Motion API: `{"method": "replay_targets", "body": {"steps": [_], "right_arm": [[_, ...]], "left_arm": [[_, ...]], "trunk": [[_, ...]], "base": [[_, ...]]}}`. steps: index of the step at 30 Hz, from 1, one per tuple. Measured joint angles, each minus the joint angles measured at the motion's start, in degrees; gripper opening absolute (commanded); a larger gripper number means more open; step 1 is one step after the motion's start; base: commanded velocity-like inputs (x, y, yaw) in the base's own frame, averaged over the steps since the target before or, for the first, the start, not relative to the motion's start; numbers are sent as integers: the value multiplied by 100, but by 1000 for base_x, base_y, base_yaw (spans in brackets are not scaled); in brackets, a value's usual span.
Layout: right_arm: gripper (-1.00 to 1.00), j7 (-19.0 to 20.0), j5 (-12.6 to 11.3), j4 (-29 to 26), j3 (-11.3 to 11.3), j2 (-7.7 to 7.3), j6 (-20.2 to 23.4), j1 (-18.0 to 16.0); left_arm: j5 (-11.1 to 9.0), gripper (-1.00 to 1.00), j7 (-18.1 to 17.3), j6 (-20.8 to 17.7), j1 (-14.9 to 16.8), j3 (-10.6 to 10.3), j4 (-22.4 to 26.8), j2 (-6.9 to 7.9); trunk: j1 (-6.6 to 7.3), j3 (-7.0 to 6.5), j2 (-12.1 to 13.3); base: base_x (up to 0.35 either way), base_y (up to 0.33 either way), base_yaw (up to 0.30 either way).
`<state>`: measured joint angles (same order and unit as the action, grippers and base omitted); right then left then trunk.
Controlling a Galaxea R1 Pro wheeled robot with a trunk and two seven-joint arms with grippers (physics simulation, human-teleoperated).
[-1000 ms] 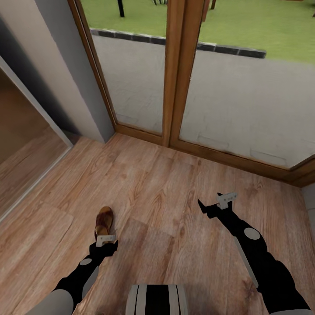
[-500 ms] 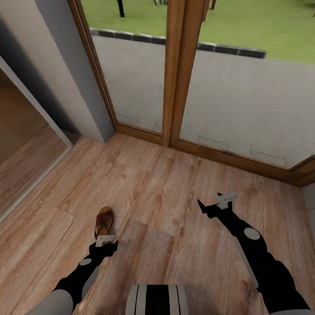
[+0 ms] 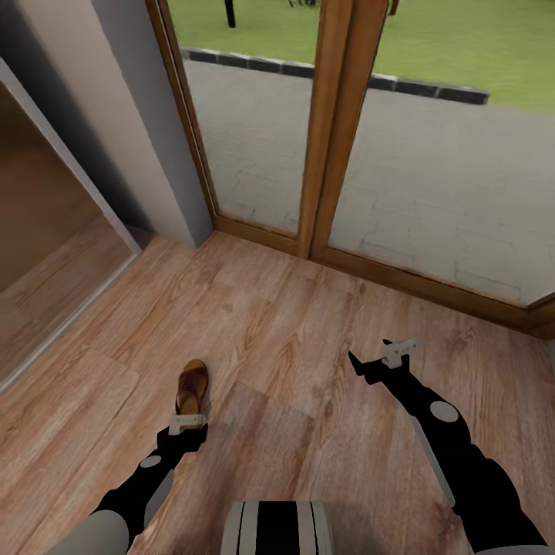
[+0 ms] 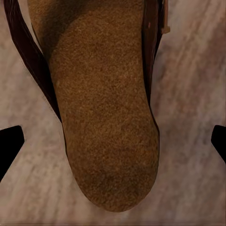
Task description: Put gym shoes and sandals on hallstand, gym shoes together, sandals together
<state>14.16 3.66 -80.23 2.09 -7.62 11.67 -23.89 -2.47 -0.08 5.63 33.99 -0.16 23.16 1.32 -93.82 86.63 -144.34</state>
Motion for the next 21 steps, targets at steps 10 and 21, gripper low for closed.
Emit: {"method": "replay_targets", "body": {"steps": [10,21], "right_arm": [[100,0,0,-9,0,0,0,0],[100,0,0,-16,0,0,0,0]], "left_arm": [[0,100,0,0,0,8,-8,0],[0,100,0,0,-8,13,-8,22]], "trunk": [[-8,67,-4],[-16,134,-8]], "base": [[0,0,9],[0,0,0]]}}
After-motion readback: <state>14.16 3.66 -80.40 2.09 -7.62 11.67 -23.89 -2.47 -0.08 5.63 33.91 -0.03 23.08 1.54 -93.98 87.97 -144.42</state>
